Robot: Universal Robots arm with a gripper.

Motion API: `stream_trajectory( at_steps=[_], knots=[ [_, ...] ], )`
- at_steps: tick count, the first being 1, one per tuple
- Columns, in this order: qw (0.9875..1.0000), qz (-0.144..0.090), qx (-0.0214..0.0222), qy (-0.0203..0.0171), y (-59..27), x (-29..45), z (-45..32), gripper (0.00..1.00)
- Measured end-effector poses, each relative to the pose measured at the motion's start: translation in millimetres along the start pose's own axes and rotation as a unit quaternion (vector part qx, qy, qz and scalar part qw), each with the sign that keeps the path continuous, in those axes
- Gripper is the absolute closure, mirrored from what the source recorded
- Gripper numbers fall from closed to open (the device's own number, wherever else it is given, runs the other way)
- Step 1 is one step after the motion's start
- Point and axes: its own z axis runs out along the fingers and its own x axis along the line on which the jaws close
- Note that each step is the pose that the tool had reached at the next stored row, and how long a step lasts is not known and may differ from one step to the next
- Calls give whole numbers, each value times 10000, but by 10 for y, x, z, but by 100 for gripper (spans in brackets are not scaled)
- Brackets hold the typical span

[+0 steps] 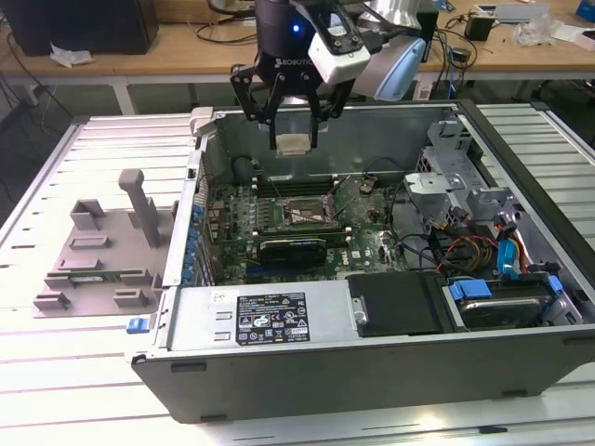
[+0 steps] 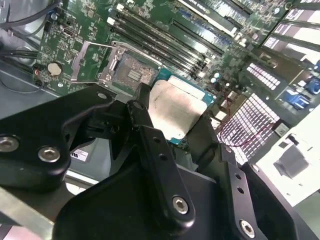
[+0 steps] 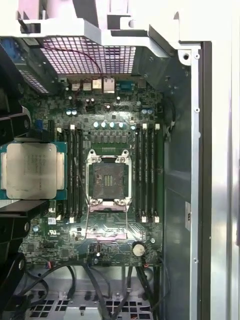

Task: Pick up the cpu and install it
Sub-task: 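Pick up the cpu and move it towards the insertion slot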

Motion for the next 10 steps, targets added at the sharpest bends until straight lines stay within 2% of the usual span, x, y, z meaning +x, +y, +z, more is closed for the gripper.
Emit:
stream_trajectory(
  at_steps=[3, 4, 7, 10],
  knots=[
    [10000, -5, 1, 0, 24, -14, 69, 46],
    [10000, -9, -1, 0, 37, -31, 115, 46],
    [10000, -17, 1, 0, 59, -69, 183, 46],
    [10000, -32, 1, 0, 109, -156, 291, 46]
  ],
)
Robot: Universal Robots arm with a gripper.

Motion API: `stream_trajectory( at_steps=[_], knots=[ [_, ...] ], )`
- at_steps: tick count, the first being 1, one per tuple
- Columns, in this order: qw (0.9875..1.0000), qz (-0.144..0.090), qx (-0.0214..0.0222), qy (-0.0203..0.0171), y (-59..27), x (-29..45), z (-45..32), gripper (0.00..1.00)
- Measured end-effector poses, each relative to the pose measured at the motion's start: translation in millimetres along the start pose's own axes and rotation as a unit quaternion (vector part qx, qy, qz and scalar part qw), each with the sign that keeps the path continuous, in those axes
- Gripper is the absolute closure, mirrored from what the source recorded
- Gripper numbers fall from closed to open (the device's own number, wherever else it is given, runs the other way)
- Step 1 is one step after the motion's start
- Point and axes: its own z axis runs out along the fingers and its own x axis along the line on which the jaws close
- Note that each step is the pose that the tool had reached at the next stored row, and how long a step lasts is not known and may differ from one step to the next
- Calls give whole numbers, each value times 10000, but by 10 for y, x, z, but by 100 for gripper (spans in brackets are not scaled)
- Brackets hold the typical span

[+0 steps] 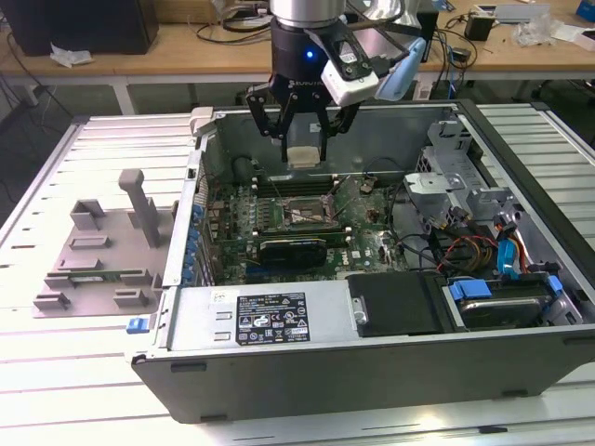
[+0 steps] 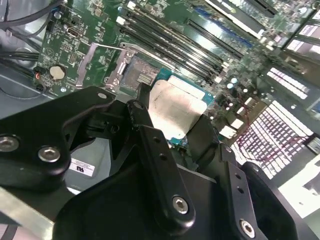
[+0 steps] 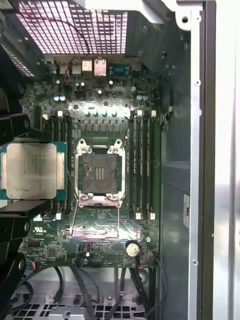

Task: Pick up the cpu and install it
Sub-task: 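Pick up the cpu and move it towards the insertion slot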

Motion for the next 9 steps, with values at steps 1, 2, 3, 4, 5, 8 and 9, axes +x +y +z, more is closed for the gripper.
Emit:
stream_trajectory(
  at_steps=[1, 2, 3, 4, 5, 8, 9],
  knots=[
    [10000, -3, -1, 0, 13, -5, 19, 46],
    [10000, -8, -1, 0, 25, -9, 35, 46],
    [10000, -21, 0, 0, 53, -16, 73, 46],
    [10000, -41, -1, 0, 84, -22, 118, 46],
    [10000, -68, -1, 0, 105, -27, 157, 46],
    [9999, -121, 0, -1, 140, -33, 241, 46],
    [9999, -129, 0, 0, 146, -34, 260, 46]
  ],
)
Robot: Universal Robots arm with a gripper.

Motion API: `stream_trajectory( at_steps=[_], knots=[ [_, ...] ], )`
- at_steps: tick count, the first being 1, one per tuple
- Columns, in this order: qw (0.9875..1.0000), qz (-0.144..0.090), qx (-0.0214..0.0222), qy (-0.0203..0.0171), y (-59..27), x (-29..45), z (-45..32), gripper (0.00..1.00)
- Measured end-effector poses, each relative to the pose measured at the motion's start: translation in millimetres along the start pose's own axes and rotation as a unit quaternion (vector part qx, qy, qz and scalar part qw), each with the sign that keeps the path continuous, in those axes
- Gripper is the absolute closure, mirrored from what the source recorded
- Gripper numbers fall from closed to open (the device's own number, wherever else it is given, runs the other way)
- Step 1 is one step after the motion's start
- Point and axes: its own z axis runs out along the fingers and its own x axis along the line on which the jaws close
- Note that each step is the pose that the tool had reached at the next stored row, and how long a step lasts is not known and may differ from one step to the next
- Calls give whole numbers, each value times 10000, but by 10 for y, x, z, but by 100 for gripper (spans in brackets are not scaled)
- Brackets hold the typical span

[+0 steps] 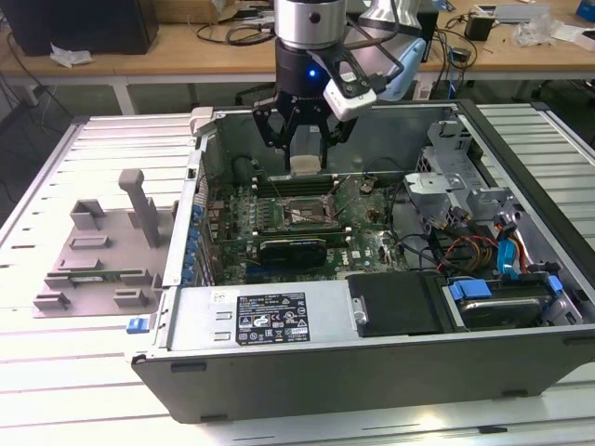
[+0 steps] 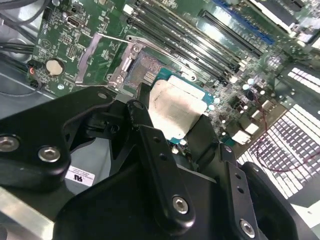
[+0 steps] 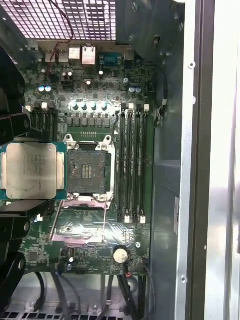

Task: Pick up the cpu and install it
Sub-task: 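Pick up the cpu and move it towards the insertion slot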

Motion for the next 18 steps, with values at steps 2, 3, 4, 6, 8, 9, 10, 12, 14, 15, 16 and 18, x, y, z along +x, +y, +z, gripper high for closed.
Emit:
stream_trajectory(
  at_steps=[2, 3, 4, 6, 8, 9, 10, 12, 14, 15, 16, 18],
  knots=[
    [10000, -19, 0, 0, 18, -1, 59, 46],
    [10000, -26, 0, 0, 31, -2, 99, 46],
    [10000, -27, 0, 0, 43, -3, 141, 46],
    [10000, -27, 0, 0, 53, -4, 182, 46],
    [10000, -27, 0, 1, 69, -5, 217, 46],
    [10000, -27, 0, 0, 79, -6, 237, 46],
    [10000, -27, 0, 1, 87, -6, 250, 46],
    [10000, -27, -1, 0, 106, -7, 285, 46],
    [10000, -27, -1, 0, 112, -8, 307, 46],
    [10000, -26, 0, 0, 113, -8, 316, 46],
    [10000, -18, 0, 0, 113, -7, 334, 46],
    [10000, -7, -1, 0, 114, -8, 363, 46]
  ],
)
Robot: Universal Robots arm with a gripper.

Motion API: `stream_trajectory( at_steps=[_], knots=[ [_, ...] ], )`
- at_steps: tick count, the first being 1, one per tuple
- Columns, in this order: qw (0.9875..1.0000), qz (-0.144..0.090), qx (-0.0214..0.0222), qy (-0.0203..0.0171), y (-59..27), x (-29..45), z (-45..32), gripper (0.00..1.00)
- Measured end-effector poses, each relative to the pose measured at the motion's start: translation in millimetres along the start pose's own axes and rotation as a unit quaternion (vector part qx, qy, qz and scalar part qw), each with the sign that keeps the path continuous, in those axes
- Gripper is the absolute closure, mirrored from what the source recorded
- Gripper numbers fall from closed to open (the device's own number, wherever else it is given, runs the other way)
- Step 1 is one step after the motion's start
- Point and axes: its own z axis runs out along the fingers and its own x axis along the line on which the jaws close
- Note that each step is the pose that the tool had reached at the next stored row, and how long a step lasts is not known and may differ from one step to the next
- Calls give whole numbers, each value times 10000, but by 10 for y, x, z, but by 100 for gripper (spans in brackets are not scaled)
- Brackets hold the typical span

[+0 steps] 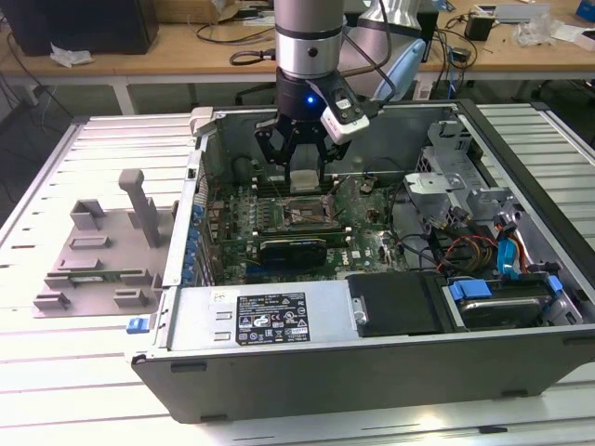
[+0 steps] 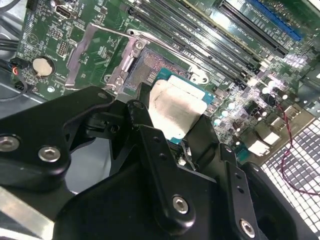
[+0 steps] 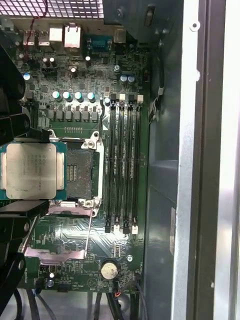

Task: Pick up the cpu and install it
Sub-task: 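Pick up the cpu and move it towards the insertion slot, then place the cpu into insertion slot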

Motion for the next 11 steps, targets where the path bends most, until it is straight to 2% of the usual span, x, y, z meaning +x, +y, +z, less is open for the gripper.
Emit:
stream_trajectory(
  at_steps=[2, 11],
  knots=[
    [10000, 7, 0, 0, 1, 0, 20, 46],
    [10000, 7, 0, 0, 1, 0, 23, 46]
  ],
)
